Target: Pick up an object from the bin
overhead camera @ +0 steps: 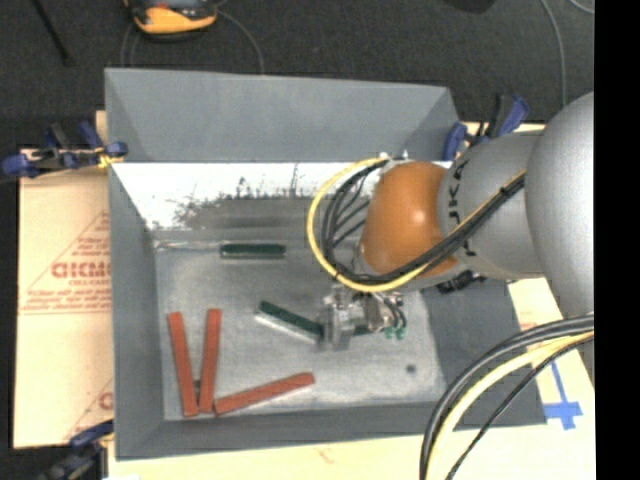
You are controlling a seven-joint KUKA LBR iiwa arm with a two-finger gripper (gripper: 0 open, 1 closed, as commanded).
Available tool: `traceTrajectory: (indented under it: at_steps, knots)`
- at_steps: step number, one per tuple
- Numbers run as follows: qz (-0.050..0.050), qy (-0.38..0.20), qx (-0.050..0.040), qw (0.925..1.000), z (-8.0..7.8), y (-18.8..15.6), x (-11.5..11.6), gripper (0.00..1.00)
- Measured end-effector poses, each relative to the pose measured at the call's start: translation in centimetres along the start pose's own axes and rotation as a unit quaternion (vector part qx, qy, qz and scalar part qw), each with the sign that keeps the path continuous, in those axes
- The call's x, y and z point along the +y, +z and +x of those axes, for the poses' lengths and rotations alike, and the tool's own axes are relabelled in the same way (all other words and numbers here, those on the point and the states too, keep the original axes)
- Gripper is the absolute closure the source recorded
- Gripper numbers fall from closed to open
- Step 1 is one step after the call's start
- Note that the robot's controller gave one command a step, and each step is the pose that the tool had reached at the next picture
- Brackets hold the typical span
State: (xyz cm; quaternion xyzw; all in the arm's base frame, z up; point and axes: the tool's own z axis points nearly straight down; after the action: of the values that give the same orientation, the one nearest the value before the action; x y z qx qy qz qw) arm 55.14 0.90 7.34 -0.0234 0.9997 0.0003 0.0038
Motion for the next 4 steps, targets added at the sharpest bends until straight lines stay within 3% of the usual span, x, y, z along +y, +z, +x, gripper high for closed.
traceTrajectory:
  at_steps: [1, 2, 3, 4]
  knots:
    - [0.001, -0.001, 0.0026, 1.0, 0.2, 0.2, -0.1, 0.0]
    - [0.001, -0.001, 0.0028, 1.0, 0.2, 0.2, -0.1, 0.0]
    - [0.0, 0.077, 0.0013, 0.9971, -2.4, -0.2, 0.7, 1.0]
    - [0.001, 0.075, 0.0013, 0.9972, -2.4, -0.2, 0.7, 0.0]
